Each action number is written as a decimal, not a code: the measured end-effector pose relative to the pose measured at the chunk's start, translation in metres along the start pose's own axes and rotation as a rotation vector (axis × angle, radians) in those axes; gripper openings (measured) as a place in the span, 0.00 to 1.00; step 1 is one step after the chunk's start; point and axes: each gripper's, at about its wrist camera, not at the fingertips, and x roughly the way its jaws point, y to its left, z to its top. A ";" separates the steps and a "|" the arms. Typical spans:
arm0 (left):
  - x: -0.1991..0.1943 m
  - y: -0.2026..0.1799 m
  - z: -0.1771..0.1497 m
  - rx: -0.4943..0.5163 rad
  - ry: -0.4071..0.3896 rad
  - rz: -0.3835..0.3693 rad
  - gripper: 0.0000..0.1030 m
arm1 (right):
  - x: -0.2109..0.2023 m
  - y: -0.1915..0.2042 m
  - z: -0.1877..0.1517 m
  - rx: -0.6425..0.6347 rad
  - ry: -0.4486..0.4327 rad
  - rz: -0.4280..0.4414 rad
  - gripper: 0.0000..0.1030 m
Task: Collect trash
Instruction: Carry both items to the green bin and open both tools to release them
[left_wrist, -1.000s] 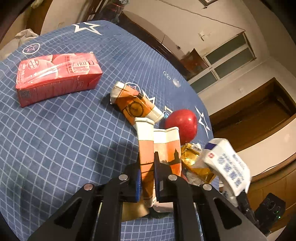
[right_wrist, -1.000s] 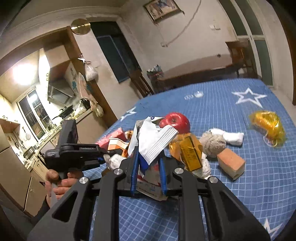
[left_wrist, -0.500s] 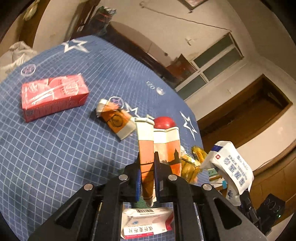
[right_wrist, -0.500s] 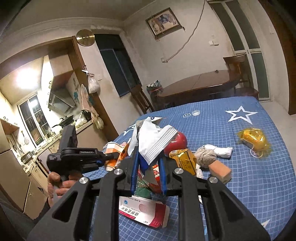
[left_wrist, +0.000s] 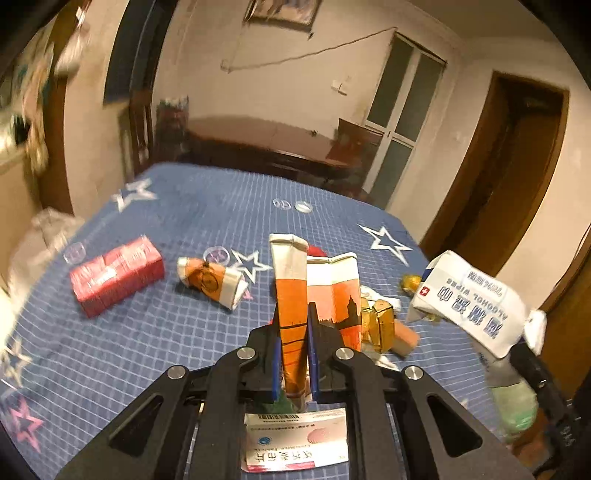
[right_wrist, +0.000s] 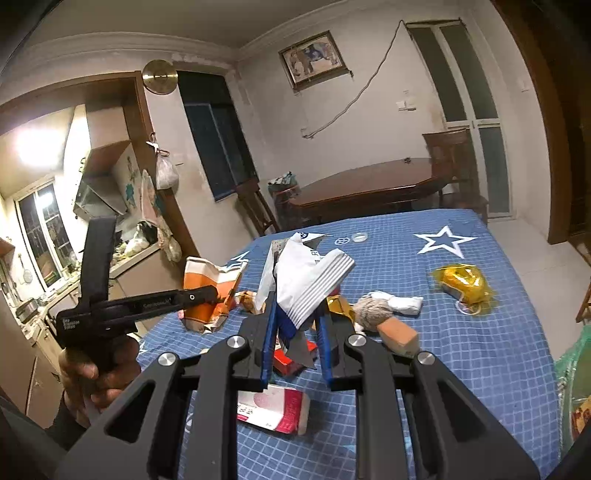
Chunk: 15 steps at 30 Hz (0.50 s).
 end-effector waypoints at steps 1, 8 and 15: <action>-0.001 -0.007 -0.001 0.018 -0.003 0.007 0.12 | -0.003 0.000 -0.001 -0.006 -0.007 -0.015 0.18; -0.004 -0.054 -0.014 0.140 -0.047 0.066 0.12 | -0.023 -0.006 -0.001 -0.036 -0.047 -0.101 0.18; 0.000 -0.100 -0.023 0.238 -0.072 0.057 0.12 | -0.045 -0.027 -0.002 -0.002 -0.087 -0.156 0.18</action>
